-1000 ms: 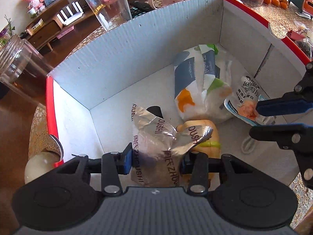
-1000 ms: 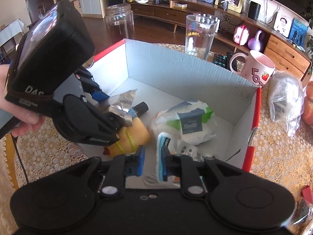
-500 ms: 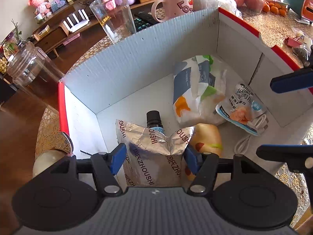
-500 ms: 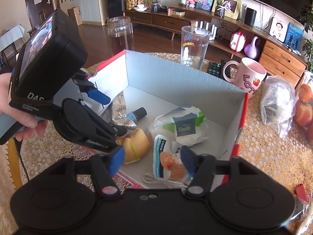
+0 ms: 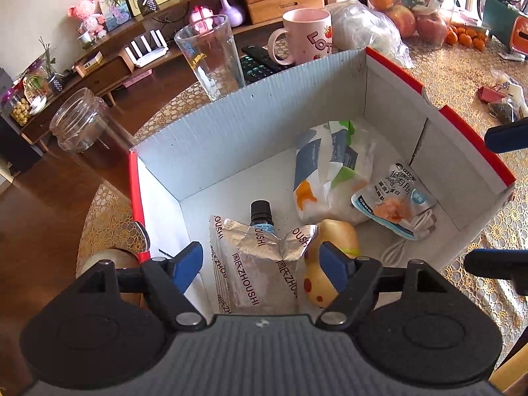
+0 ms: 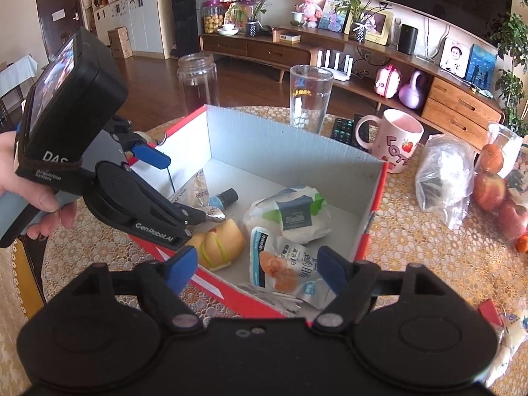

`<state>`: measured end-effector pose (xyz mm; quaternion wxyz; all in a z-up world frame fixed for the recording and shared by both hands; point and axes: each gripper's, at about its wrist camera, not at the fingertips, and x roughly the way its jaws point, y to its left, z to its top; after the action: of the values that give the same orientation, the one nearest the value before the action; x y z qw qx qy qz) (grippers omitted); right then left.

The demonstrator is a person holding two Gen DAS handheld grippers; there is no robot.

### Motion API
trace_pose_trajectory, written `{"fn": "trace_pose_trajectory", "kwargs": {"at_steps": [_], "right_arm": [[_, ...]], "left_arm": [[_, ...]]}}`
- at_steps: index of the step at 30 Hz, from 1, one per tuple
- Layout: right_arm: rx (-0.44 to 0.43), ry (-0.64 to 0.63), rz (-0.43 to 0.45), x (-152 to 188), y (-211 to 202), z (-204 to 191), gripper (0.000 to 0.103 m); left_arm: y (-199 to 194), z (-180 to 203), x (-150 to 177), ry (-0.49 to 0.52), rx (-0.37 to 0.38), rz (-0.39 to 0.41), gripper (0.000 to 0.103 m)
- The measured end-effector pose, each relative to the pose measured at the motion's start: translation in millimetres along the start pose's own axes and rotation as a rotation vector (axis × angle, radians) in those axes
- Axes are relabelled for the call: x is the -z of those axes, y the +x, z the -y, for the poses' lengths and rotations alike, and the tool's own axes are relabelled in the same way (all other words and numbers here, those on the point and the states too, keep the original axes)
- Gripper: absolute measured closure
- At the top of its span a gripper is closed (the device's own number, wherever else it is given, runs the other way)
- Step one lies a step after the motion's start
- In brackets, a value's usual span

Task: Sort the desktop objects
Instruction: 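Withdraw both open tools from the box back toward the remaining table items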

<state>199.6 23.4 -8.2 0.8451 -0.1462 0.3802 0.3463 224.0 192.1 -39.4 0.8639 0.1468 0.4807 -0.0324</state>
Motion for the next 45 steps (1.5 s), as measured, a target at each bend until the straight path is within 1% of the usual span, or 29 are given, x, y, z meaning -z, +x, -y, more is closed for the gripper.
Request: {"fn": "trace_pose_trajectory", "kwargs": {"at_steps": [2,7,11,15,17,18,21,25,28,32,36,45], "right_arm": [[0.003,-0.002,0.006,2.1,-6.1,0.1,0.022],[0.016,0.007,0.023,6.2,-18.9,1.9,0.020],[0.021,0.018,0.034,9.9,-28.8,2.4,0.019],[0.038,0.027,0.045,16.0,-38.5,3.2,0.018],[0.050,0.037,0.046,19.1,-42.7,4.2,0.017],[0.055,0.042,0.047,20.6,-44.5,5.1,0.017],[0.063,0.060,0.053,25.3,-50.1,8.2,0.016],[0.061,0.087,0.062,31.1,-58.1,11.3,0.014],[0.055,0.103,0.074,36.5,-66.0,12.1,0.011],[0.054,0.125,0.090,45.6,-75.6,15.8,0.009],[0.063,0.157,0.097,56.3,-83.2,23.1,0.008],[0.048,0.250,0.137,82.3,-106.9,37.5,0.005]], "left_arm": [[-3.9,1.4,1.6,-0.002,-0.002,0.001,0.022],[-15.2,7.2,9.0,-0.017,-0.021,0.018,0.020],[-25.7,11.1,14.2,-0.029,-0.021,0.037,0.013],[-38.4,16.6,19.3,-0.059,-0.032,0.071,0.012],[-48.0,20.6,21.8,-0.070,-0.039,0.093,0.004],[-53.5,22.3,23.3,-0.077,-0.036,0.103,0.003],[-66.8,29.1,27.9,-0.096,-0.021,0.119,0.003],[-79.7,39.7,35.2,-0.111,-0.020,0.131,0.003],[-90.3,47.8,39.8,-0.133,-0.050,0.148,0.003],[-103.7,55.6,43.7,-0.164,-0.041,0.163,0.003],[-116.1,65.9,47.3,-0.165,-0.068,0.183,0.003],[-134.2,80.0,60.5,-0.244,-0.047,0.204,0.003]]}}
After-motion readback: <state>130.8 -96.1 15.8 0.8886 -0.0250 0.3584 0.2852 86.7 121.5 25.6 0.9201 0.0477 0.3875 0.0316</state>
